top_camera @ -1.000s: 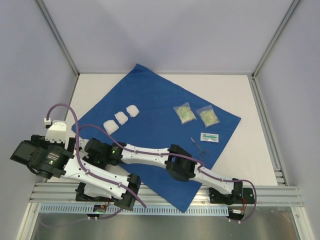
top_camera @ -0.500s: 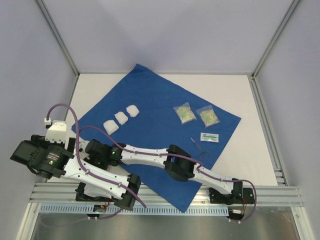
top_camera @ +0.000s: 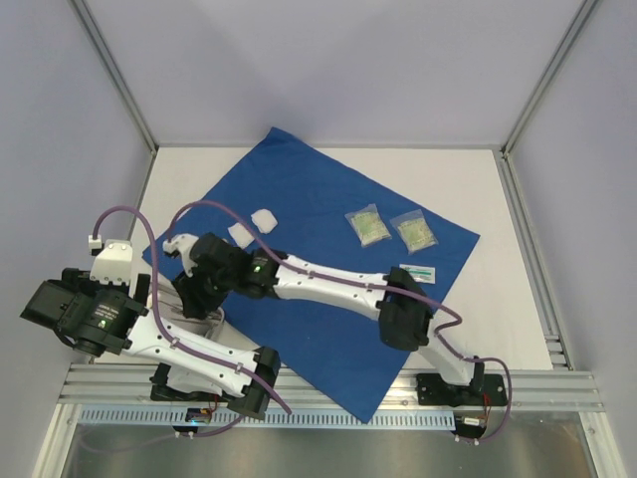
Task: Prepare the surgical pack
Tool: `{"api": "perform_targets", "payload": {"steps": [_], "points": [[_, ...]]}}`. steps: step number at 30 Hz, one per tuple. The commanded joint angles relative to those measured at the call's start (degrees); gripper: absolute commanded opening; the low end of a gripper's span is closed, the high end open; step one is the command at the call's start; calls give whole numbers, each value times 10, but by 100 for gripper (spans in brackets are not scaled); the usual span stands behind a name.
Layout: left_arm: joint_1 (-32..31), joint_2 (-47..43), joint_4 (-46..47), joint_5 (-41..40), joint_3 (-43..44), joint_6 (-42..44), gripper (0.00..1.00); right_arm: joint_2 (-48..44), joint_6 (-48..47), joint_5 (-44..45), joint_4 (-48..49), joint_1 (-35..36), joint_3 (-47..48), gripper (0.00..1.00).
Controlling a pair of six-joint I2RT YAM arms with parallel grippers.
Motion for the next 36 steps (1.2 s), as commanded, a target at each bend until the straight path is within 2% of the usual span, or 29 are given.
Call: {"api": "perform_targets", "payload": {"steps": [1,3,4,6,8,10,13,18,23,27,36], "points": [[4,0,-184,30,17,6,98,-122,-20,37,-17,-49,-88,49],[4,3,-182,28,13,6,98,-170,-45,83,-38,-64,-147,52],[3,3,-182,28,11,7,98,-227,-51,95,-42,-81,-185,53],[4,2,-180,27,3,10,98,-282,-56,110,-59,-104,-285,56],[4,1,-179,26,-2,13,98,-350,-55,127,-82,-152,-367,57],[4,1,-176,27,-7,15,98,-403,-56,173,-130,-211,-411,57],[3,1,-170,29,-21,17,98,-453,-58,207,-197,-291,-510,56],[4,5,-164,31,-34,22,98,-470,-67,187,-234,-402,-577,55],[3,3,-165,22,-41,36,98,-431,-79,168,-219,-472,-611,53],[3,-10,-156,13,-55,43,98,-413,-82,139,-197,-479,-626,46],[3,-8,-151,12,-63,41,99,-376,-97,138,-168,-468,-653,45]]}}
